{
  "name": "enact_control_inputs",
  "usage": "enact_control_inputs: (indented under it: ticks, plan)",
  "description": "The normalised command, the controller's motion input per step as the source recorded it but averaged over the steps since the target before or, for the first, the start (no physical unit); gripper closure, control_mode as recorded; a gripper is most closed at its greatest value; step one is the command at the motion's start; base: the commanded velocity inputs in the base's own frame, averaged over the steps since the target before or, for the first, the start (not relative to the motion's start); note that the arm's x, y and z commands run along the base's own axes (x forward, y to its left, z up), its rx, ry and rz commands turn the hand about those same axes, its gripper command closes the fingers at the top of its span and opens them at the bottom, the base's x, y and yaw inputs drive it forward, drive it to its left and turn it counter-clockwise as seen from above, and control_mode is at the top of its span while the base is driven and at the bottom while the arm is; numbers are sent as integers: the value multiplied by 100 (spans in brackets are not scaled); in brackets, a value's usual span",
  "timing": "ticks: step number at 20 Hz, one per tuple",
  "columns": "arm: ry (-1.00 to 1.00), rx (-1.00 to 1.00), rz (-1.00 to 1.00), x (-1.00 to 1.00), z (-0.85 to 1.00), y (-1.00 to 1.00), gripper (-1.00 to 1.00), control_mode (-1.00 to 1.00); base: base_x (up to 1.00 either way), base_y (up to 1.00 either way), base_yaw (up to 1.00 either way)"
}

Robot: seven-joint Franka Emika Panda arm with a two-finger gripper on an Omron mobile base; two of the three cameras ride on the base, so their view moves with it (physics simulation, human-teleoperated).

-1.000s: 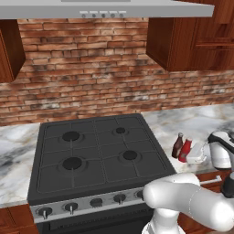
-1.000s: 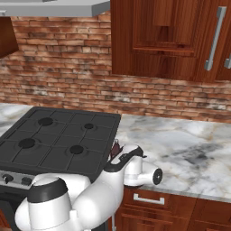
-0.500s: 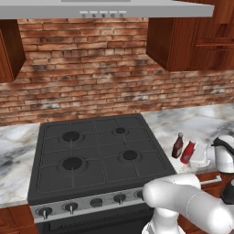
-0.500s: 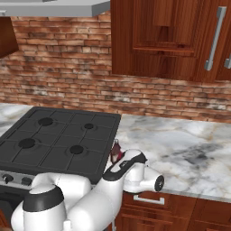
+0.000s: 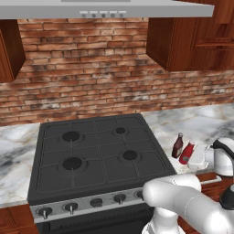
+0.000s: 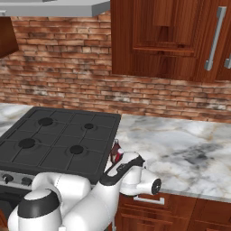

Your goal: Take 2 condiments from the cabinet and move them on the counter near the stove.Make sure the condiments are lined up with each other, next to each other.

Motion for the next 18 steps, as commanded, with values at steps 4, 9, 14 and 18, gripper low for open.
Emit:
enact_control_inputs:
  ticks: [4,9,14,18]
  plan:
    - [0,0,0,0,0,0,100,-100,0,0,0]
    - [4,0,0,0,0,-2,100,-100,0,0,0]
    - [1,0,0,5,0,0,100,-100,0,0,0]
    - [0,0,0,10,0,0,100,-100,0,0,0]
